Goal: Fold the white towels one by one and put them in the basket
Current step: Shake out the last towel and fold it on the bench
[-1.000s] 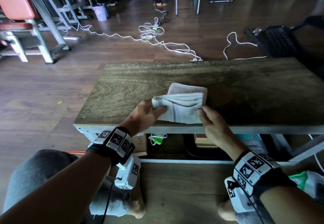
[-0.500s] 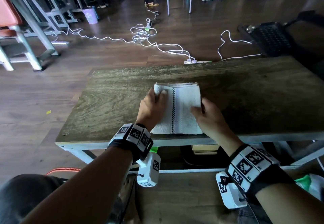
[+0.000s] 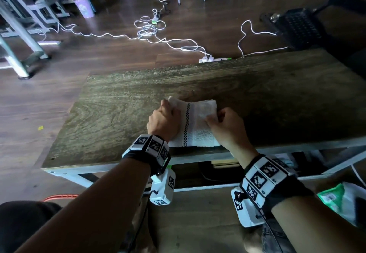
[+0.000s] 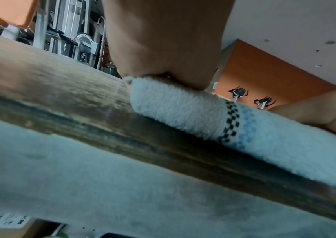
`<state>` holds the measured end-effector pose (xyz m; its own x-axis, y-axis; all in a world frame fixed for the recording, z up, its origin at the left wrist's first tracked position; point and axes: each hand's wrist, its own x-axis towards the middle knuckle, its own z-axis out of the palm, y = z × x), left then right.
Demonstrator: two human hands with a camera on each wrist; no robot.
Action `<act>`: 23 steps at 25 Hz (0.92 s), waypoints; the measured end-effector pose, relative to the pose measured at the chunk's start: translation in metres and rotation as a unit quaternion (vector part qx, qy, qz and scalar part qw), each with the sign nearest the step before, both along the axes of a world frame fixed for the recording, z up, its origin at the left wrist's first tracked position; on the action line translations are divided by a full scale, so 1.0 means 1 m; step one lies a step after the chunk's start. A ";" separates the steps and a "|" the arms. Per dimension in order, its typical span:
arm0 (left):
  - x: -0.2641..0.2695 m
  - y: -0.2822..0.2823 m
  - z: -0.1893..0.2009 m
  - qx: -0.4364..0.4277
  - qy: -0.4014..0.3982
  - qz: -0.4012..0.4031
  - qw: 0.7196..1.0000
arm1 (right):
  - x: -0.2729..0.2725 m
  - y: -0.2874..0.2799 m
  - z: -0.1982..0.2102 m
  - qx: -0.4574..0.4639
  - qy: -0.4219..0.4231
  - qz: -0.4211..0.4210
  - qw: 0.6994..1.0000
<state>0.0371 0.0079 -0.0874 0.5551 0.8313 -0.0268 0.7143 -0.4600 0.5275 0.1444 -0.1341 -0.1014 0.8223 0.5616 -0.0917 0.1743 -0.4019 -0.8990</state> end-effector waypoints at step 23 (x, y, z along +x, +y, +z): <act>-0.014 -0.023 -0.012 0.080 0.051 -0.204 0.974 | -0.016 0.000 -0.014 -0.162 -0.324 0.213 0.907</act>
<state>0.0229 -0.0154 -0.0997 0.8413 0.5405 0.0117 0.5004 -0.7867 0.3616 0.1282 -0.1341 -0.1157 0.4770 0.8712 0.1161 0.8258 -0.3990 -0.3986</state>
